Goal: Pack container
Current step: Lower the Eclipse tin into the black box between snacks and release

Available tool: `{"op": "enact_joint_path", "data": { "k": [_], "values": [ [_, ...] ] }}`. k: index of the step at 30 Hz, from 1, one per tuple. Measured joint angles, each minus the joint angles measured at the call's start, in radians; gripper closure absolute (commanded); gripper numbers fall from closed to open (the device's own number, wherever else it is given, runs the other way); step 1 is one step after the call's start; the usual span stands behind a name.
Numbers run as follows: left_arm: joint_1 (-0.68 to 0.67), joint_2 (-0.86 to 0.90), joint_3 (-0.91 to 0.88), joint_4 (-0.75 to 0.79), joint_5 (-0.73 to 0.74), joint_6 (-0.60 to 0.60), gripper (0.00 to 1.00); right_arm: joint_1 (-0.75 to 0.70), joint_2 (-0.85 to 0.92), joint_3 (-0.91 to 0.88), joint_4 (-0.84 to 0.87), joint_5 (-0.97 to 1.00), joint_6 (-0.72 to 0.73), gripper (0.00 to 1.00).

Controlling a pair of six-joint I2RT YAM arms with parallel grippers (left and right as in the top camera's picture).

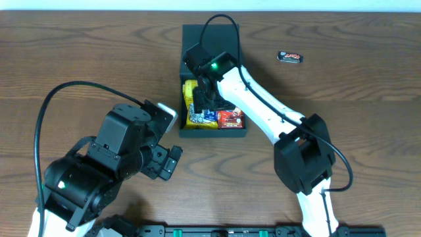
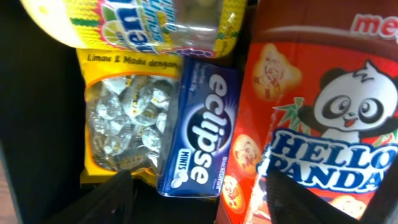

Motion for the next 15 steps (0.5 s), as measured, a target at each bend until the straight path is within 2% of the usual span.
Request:
{"op": "enact_joint_path", "data": {
  "k": [2, 6, 13, 15],
  "values": [
    [0.000, 0.000, 0.000, 0.000, 0.000, 0.000, 0.05, -0.008, 0.000, 0.011, 0.029, -0.002, -0.050, 0.23],
    [0.000, 0.000, 0.000, 0.000, 0.000, 0.000, 0.05, -0.053, -0.024, 0.025, 0.098, 0.009, -0.210, 0.20],
    [0.000, 0.000, 0.000, 0.000, 0.000, 0.000, 0.05, -0.177, -0.094, 0.037, 0.175, 0.072, -0.578, 0.14],
    [0.000, 0.000, 0.000, 0.000, 0.000, 0.000, 0.05, -0.232, -0.095, 0.040, 0.204, 0.087, -0.683, 0.08]
  ]
}}
